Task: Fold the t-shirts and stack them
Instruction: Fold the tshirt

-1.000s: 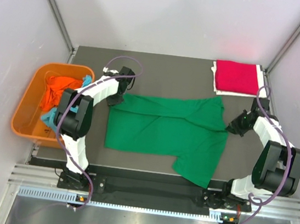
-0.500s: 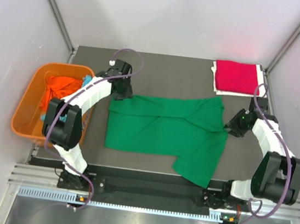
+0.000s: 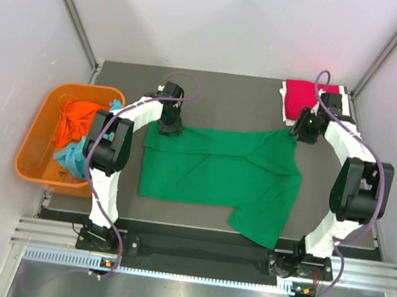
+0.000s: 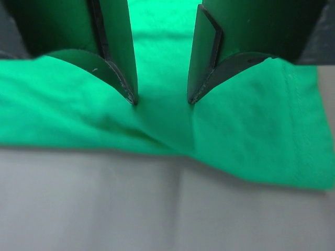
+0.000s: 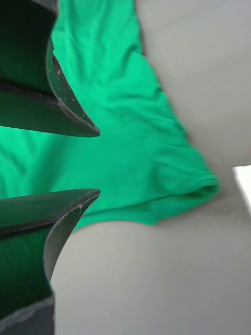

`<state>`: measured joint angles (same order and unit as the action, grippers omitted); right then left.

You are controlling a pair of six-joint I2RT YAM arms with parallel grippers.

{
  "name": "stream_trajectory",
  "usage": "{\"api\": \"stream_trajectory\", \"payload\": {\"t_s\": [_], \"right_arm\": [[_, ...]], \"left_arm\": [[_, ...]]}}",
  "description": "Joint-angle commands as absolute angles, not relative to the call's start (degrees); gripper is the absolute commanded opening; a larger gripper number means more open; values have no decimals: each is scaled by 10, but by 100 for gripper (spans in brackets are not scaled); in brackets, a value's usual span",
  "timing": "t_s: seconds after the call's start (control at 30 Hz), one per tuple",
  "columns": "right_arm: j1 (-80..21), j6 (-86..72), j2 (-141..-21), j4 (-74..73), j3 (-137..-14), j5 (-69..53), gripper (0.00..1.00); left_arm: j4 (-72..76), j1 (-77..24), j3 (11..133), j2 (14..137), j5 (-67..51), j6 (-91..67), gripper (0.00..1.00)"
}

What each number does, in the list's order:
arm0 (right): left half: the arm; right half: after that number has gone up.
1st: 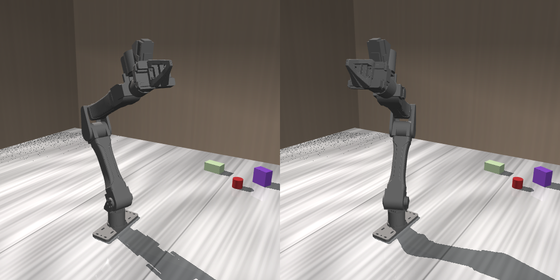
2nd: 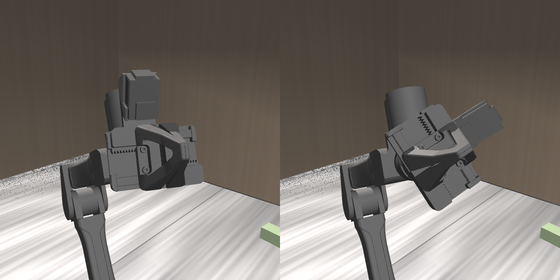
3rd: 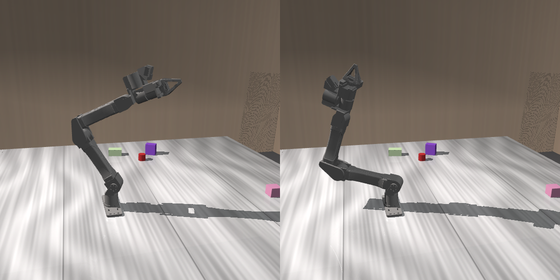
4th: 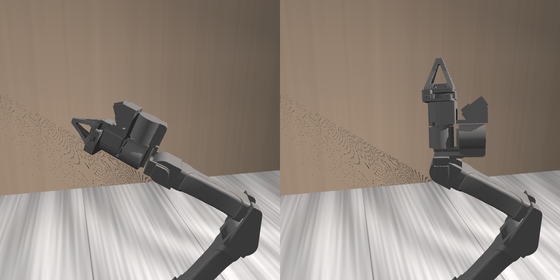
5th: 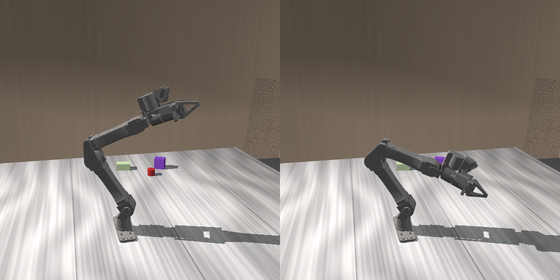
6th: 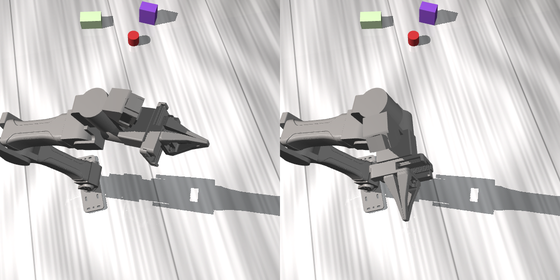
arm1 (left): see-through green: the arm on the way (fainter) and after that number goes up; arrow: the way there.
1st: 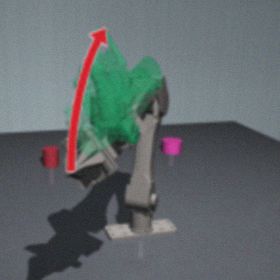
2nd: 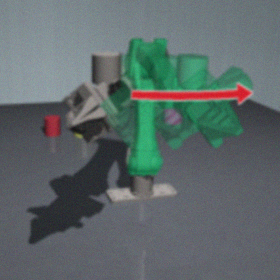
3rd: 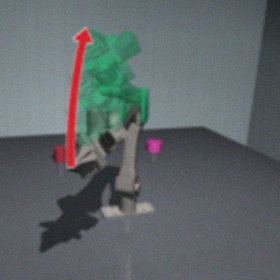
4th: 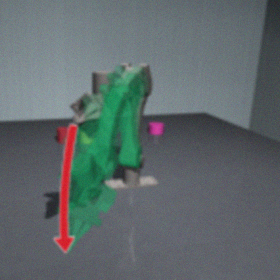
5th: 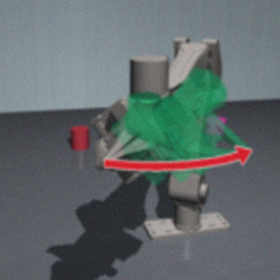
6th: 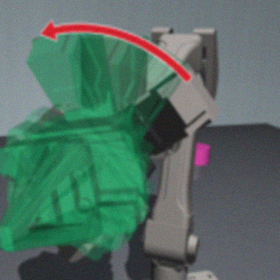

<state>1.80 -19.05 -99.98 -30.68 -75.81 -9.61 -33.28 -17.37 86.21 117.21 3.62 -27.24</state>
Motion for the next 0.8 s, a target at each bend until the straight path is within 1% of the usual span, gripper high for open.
{"api": "stream_trajectory", "payload": {"t_s": [0.0,0.2,0.33,0.5,0.6,0.73,0.77], "right_arm": [[29,-132,-1045,-293,-819,-97,44],[42,-100,-1103,-273,-858,-107,43],[40,-93,-1144,-247,-874,-160,42],[39,-102,-1176,-242,-881,-128,42],[40,-115,-1194,-244,-888,-98,40],[40,-136,-1211,-232,-890,-84,29],[40,-141,-1213,-229,-890,-78,18]], "left_arm": [[-327,-167,900,1182,87,-265,48],[-328,-166,909,1212,106,-269,48],[-332,-167,907,1228,116,-286,48],[-330,-167,897,1236,126,-293,48],[-330,-167,893,1238,136,-294,48],[-327,-167,894,1240,142,-303,48],[-327,-167,894,1240,144,-306,48]]}}
